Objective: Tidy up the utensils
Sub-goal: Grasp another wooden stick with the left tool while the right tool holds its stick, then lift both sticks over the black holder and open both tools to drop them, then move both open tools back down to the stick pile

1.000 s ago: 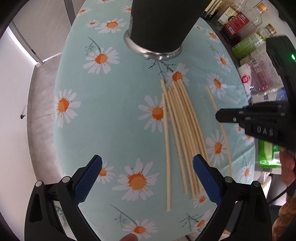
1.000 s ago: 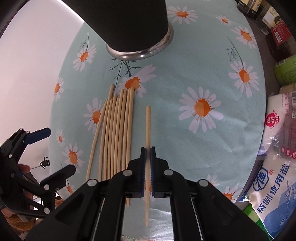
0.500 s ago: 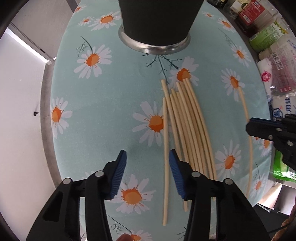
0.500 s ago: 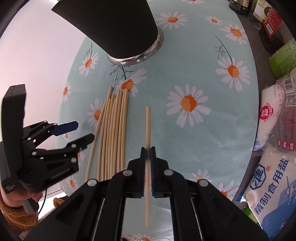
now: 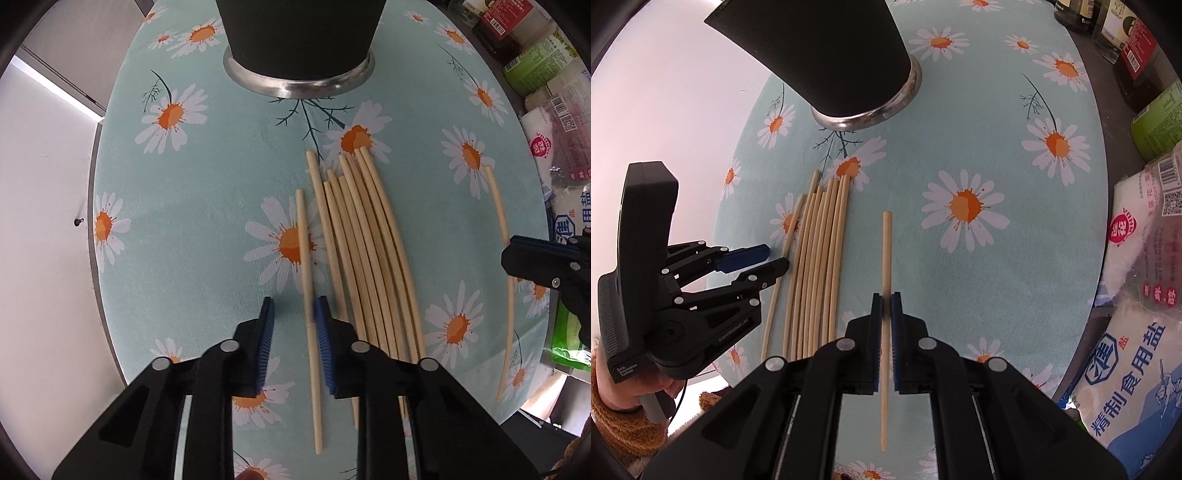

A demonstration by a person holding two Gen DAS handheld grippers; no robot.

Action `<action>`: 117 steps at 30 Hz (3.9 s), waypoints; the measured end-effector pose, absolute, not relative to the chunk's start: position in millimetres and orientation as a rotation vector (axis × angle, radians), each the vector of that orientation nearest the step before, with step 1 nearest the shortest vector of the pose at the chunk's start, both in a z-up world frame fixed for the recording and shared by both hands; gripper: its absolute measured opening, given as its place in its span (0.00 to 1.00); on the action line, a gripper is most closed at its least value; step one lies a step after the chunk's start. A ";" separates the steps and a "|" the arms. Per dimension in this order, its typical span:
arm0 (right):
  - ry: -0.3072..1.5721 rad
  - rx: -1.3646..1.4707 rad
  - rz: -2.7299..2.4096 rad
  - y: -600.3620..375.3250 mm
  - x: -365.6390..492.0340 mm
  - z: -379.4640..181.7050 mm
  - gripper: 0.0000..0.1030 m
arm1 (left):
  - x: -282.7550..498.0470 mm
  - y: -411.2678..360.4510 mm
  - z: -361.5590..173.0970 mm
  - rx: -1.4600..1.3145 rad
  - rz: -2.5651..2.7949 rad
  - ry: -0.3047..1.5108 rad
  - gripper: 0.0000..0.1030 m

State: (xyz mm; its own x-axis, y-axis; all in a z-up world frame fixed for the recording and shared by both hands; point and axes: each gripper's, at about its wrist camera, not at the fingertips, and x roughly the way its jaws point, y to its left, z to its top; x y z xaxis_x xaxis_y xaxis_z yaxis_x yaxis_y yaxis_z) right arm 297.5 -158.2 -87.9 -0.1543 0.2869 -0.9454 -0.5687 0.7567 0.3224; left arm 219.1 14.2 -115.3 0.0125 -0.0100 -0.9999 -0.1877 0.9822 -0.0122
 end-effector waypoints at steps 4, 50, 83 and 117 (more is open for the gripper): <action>1.558 -0.235 0.772 -159.3 296.3 -89.9 0.05 | 219.4 7.8 -114.9 -0.164 0.139 1.551 0.07; 0.610 0.297 0.853 -146.8 355.6 116.1 0.06 | 243.0 125.0 140.4 -0.410 -0.102 0.385 0.04; 0.592 0.296 0.821 -132.2 394.7 62.6 0.30 | 278.0 127.1 68.3 -0.400 -0.057 0.322 0.42; 0.826 0.116 0.755 -199.4 295.4 69.5 0.95 | 163.8 134.7 86.3 -0.407 -0.043 0.530 0.94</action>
